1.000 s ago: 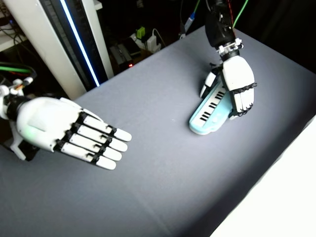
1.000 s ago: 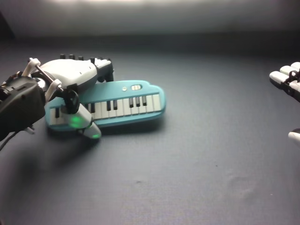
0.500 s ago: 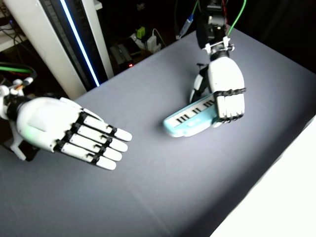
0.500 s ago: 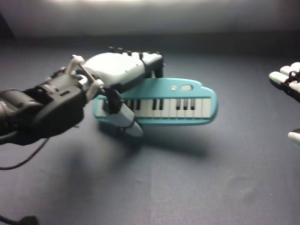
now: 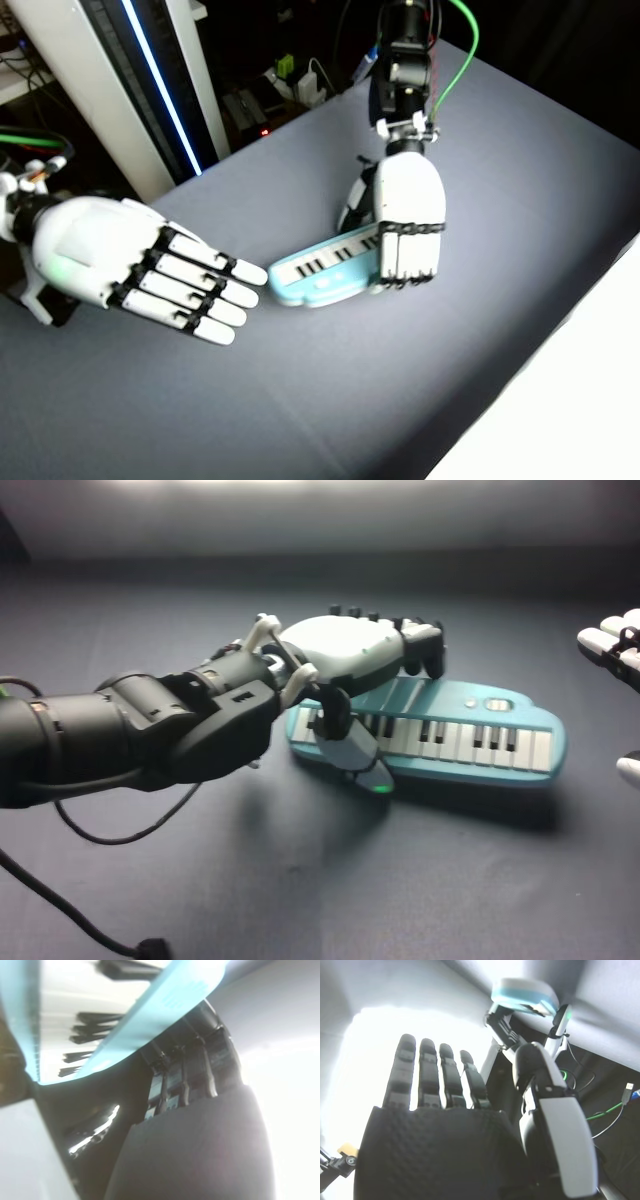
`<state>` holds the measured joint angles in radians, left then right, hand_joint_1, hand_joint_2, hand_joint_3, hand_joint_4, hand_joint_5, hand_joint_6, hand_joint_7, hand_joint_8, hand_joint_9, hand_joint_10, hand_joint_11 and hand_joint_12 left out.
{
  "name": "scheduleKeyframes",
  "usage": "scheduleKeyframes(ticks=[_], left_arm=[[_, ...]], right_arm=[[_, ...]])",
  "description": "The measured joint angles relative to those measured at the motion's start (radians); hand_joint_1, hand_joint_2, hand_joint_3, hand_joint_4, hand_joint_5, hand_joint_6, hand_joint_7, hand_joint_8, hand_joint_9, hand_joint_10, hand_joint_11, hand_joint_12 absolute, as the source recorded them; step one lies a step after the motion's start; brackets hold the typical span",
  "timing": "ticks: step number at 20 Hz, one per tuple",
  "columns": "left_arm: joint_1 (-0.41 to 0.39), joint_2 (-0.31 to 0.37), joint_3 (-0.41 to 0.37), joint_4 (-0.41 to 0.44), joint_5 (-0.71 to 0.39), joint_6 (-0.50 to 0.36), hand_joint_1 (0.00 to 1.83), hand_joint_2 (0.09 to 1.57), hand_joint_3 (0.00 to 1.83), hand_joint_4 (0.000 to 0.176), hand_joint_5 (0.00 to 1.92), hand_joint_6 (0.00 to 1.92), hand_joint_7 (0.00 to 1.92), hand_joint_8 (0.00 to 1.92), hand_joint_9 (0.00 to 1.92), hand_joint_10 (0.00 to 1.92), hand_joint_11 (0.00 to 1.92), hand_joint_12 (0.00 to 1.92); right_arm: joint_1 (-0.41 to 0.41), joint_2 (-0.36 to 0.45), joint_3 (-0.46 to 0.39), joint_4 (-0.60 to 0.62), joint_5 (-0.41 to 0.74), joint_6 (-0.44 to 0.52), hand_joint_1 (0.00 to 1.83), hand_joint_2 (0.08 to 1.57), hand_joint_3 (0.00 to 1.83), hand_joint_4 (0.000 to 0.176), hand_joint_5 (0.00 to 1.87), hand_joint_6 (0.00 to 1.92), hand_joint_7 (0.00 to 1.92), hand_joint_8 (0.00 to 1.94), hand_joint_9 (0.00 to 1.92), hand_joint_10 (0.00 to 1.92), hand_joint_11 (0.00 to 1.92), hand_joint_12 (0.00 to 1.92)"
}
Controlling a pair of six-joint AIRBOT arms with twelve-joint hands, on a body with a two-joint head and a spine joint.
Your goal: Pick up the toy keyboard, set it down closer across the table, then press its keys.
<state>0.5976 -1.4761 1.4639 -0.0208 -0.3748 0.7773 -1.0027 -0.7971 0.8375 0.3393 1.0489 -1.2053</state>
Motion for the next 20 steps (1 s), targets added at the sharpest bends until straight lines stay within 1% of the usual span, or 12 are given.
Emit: scheduleKeyframes(ticks=[1, 3, 4, 5, 7, 8, 10, 13, 14, 17, 18, 20], left_arm=[[-0.003, -0.008, 0.007, 0.016, 0.002, -0.014, 1.22, 1.14, 0.0, 0.03, 0.05, 1.25, 0.13, 1.14, 0.26, 1.35, 0.38, 1.69], [-0.003, -0.024, 0.026, 0.074, 0.003, -0.087, 0.86, 1.11, 0.0, 0.035, 0.1, 0.51, 0.14, 0.34, 0.1, 0.7, 0.04, 1.42], [-0.004, -0.031, 0.03, 0.101, 0.011, -0.102, 0.7, 1.04, 0.0, 0.051, 0.06, 0.08, 0.07, 0.03, 0.02, 0.22, 0.0, 0.89], [-0.004, -0.031, 0.03, 0.105, 0.011, -0.103, 0.7, 1.04, 0.0, 0.051, 0.06, 0.08, 0.07, 0.03, 0.02, 0.22, 0.0, 0.89], [-0.01, -0.029, 0.029, 0.106, 0.006, -0.103, 0.64, 0.99, 0.0, 0.083, 0.0, 0.0, 0.0, 0.0, 0.0, 0.01, 0.0, 0.11], [-0.01, -0.025, 0.021, 0.101, -0.008, -0.103, 0.63, 0.96, 0.0, 0.105, 0.0, 0.0, 0.0, 0.0, 0.0, 0.0, 0.0, 0.02], [-0.008, 0.001, -0.008, 0.108, -0.029, -0.111, 0.6, 0.93, 0.0, 0.133, 0.0, 0.0, 0.0, 0.0, 0.0, 0.0, 0.0, 0.0], [0.014, 0.085, -0.06, 0.091, -0.105, -0.116, 0.6, 0.95, 0.0, 0.144, 0.0, 0.0, 0.0, 0.0, 0.0, 0.0, 0.0, 0.0], [0.023, 0.117, -0.075, 0.072, -0.13, -0.117, 0.62, 1.0, 0.02, 0.112, 0.0, 0.0, 0.0, 0.0, 0.0, 0.0, 0.0, 0.0], [0.035, 0.219, -0.128, 0.021, -0.198, -0.081, 0.73, 1.13, 0.02, 0.104, 0.0, 0.0, 0.0, 0.0, 0.0, 0.0, 0.0, 0.0], [0.043, 0.267, -0.165, 0.007, -0.245, -0.047, 0.76, 1.26, 0.02, 0.105, 0.0, 0.0, 0.0, 0.0, 0.0, 0.0, 0.0, 0.0], [0.07, 0.33, -0.21, -0.014, -0.321, -0.026, 0.79, 1.34, 0.03, 0.08, 0.0, 0.0, 0.0, 0.0, 0.0, 0.0, 0.0, 0.0]], right_arm=[[0.0, 0.0, 0.0, 0.001, 0.001, 0.0, 0.34, 1.43, 0.01, 0.009, 0.0, 0.0, 0.0, 0.0, 0.0, 0.0, 0.0, 0.0], [0.0, 0.0, 0.0, 0.0, 0.001, 0.0, 0.18, 1.47, 0.02, 0.012, 0.0, 0.0, 0.0, 0.0, 0.0, 0.0, 0.0, 0.0], [0.0, 0.0, 0.0, 0.0, 0.001, 0.0, 0.11, 1.49, 0.01, 0.015, 0.0, 0.0, 0.0, 0.0, 0.0, 0.0, 0.0, 0.0], [0.0, 0.0, 0.0, 0.0, 0.002, 0.0, 0.11, 1.49, 0.01, 0.015, 0.0, 0.0, 0.0, 0.0, 0.0, 0.0, 0.0, 0.0], [0.0, 0.0, -0.001, -0.002, 0.001, 0.0, 0.04, 1.48, 0.0, 0.034, 0.0, 0.0, 0.0, 0.0, 0.0, 0.0, 0.0, 0.0], [0.0, 0.0, -0.001, -0.002, 0.002, 0.0, 0.01, 1.47, 0.0, 0.037, 0.0, 0.0, 0.0, 0.0, 0.0, 0.0, 0.0, 0.0], [0.0, 0.0, -0.003, -0.005, 0.002, 0.0, 0.0, 1.47, 0.0, 0.032, 0.0, 0.0, 0.0, 0.0, 0.0, 0.0, 0.0, 0.0], [-0.01, 0.0, -0.007, -0.029, 0.003, 0.023, 0.0, 1.47, 0.0, 0.037, 0.0, 0.0, 0.0, 0.0, 0.0, 0.0, 0.0, 0.0], [-0.012, 0.0, -0.008, -0.032, 0.0, 0.025, 0.03, 1.47, 0.0, 0.028, 0.0, 0.0, 0.0, 0.0, 0.0, 0.0, 0.0, 0.0], [-0.018, 0.0, -0.007, -0.038, -0.005, 0.03, 0.11, 1.48, 0.0, 0.022, 0.01, 0.0, 0.0, 0.0, 0.0, 0.0, 0.0, 0.0], [-0.014, 0.0, -0.005, -0.051, -0.021, 0.03, 0.14, 1.48, 0.0, 0.036, 0.03, 0.01, 0.0, 0.0, 0.0, 0.0, 0.0, 0.0], [0.008, -0.001, 0.002, -0.079, -0.068, 0.031, 0.19, 1.5, 0.0, 0.036, 0.04, 0.01, 0.0, 0.0, 0.0, 0.0, 0.0, 0.0]])
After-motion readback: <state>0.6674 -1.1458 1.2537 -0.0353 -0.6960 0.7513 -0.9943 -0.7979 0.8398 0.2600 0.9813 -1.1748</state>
